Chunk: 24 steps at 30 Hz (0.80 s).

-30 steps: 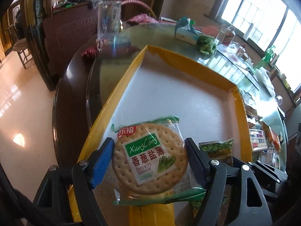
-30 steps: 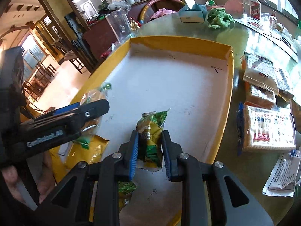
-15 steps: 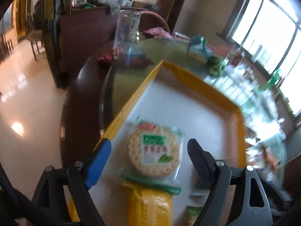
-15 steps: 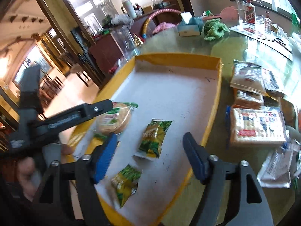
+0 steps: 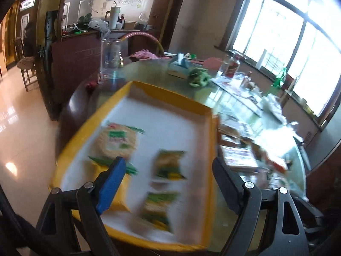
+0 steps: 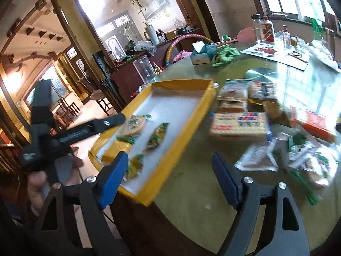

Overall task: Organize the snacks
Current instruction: 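Move the right gripper over the pile to the second round cracker pack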

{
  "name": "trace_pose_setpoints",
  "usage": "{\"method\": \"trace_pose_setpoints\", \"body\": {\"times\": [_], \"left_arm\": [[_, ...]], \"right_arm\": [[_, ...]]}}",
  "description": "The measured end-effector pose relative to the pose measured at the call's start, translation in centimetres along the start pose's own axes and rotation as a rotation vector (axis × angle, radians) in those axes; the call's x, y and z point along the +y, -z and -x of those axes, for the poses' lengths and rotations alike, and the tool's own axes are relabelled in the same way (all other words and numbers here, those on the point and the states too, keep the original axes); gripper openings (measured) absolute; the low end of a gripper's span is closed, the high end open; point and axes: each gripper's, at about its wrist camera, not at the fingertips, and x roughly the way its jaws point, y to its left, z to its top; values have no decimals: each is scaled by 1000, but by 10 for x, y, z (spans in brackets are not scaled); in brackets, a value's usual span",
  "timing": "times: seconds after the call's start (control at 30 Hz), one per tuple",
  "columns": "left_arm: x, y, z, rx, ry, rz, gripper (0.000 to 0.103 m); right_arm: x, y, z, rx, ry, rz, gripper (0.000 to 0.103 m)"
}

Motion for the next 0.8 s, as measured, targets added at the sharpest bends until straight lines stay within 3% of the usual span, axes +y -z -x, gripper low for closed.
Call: {"method": "trace_pose_setpoints", "body": {"times": [0.2, 0.4, 0.8], "left_arm": [[-40, 11, 5, 38, 102, -59, 83], [-71, 29, -2, 76, 131, -139, 83], [-89, 46, -21, 136, 184, -211, 83]], "right_arm": [[-35, 10, 30, -2, -16, -64, 81], [-67, 15, 49, -28, 43, -120, 81], [-111, 18, 55, -2, 147, -192, 75]]}}
